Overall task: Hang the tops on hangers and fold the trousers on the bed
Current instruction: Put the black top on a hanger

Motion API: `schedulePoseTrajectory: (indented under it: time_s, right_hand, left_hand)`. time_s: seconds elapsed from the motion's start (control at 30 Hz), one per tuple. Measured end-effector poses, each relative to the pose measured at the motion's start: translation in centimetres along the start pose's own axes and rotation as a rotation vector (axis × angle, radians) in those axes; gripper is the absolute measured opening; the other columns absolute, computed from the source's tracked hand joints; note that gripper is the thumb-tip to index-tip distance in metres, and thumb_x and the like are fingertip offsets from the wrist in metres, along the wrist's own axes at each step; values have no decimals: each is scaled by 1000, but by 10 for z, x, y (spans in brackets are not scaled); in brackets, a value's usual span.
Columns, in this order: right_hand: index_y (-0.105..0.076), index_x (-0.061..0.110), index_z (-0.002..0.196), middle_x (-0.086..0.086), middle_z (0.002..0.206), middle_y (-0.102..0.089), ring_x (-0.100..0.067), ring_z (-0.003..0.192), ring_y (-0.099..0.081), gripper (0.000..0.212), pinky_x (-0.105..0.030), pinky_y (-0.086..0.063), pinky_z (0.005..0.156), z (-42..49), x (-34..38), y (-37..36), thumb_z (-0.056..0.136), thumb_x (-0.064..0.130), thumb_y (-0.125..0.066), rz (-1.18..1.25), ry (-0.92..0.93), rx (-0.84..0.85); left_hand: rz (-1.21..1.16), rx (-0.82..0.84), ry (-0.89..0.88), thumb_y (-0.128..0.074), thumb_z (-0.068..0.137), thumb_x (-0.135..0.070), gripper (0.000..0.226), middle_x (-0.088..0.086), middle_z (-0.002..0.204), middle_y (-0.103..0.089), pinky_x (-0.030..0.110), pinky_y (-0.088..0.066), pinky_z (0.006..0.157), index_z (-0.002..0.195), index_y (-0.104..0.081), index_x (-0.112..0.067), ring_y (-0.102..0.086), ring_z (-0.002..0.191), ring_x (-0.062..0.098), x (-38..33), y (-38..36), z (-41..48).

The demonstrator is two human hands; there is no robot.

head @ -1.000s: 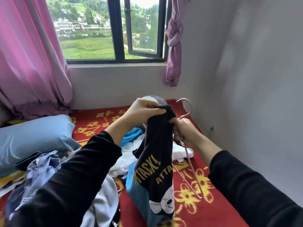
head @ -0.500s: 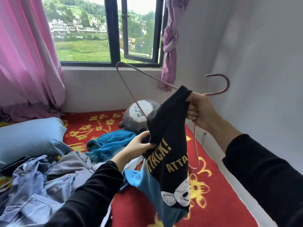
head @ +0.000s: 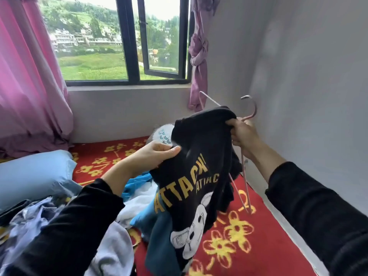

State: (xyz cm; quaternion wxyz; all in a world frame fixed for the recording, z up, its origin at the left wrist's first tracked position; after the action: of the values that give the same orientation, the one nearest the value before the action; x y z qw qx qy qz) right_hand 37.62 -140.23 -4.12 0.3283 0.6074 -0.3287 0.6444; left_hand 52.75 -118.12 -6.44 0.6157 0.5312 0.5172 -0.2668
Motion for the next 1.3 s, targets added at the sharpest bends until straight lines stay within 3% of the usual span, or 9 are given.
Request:
schedulePoseTrajectory:
  time_s: [0.13,0.27,0.37,0.5,0.63,0.8,0.9,1.0,1.3]
  right_hand:
    - [-32,24,64,6,49,-22,-8,40,-19,33,-21,-15,37,-2,-2,-6,89,14,-50,145,10,56]
    - [-33,23,66,8,46,-24,-6,36,-20,30,-19,-16,33,-9,3,-33,89,14,-50,183,-2,148]
    - [-33,23,65,8,44,-26,-6,34,-20,31,-19,-16,33,-13,0,-49,88,14,-52,156,-16,208]
    - [-35,22,63,9,42,-28,-7,33,-22,29,-18,-18,33,-11,-3,-44,85,16,-54,104,-27,265]
    - [-36,24,59,8,44,-28,-7,34,-21,31,-17,-20,33,-5,2,-34,83,17,-54,117,-12,298]
    - [-40,27,44,7,42,-31,-7,33,-23,40,-17,-23,31,0,12,-25,81,18,-53,93,-41,359]
    - [-39,26,44,7,42,-31,-7,32,-23,42,-17,-23,31,3,15,-25,82,17,-54,77,-26,319]
    - [-45,20,53,7,43,-31,-9,37,-24,34,-18,-21,34,7,6,-27,84,14,-57,-28,4,220]
    - [-53,6,82,4,47,-29,-6,33,-28,6,-15,-23,32,-20,-50,-37,80,1,-56,104,-193,379]
  left_hand:
    - [358,201,179,-63,85,-54,45,2,106,-73,36,-55,88,107,-71,-15,-68,100,21,2,16,-7]
    - [361,-131,58,-74,67,-62,87,-12,134,-50,38,-43,106,140,-39,-29,-51,123,12,7,-4,5]
    - [116,-304,-92,-77,72,-49,59,-4,112,-62,42,-52,94,119,-49,-28,-63,103,15,5,-22,23]
    - [227,-653,-141,-83,70,-36,68,3,118,-42,32,-40,99,122,-40,-25,-46,111,18,6,-10,37]
    - [404,-444,-130,-70,80,-44,32,-2,110,-53,31,-39,92,108,-59,-32,-50,111,18,9,-18,41]
    - [218,-505,-227,-77,77,-33,52,-3,116,-50,21,-41,89,116,-44,-29,-51,106,11,-1,-25,44]
    - [343,-407,-207,-66,87,-29,6,-13,74,-65,26,-50,68,81,-67,-26,-63,70,7,-9,-19,41]
    - [122,-454,-123,-63,87,-23,30,-7,48,-57,22,-40,46,63,-66,-5,-50,42,8,-30,-8,40]
    - [-460,-574,86,-65,84,-9,9,9,52,-64,27,-53,42,79,-61,-4,-65,42,23,-74,-2,41]
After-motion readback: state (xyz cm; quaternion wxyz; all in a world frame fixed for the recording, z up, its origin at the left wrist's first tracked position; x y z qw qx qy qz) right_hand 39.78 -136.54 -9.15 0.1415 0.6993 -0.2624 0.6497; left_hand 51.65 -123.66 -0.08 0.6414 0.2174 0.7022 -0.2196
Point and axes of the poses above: each hand's wrist, its own z-axis towards the middle knuckle, its own y-axis out of the back of the hand, x = y × z, the point moved 1 cm from there along z, towards the middle knuckle
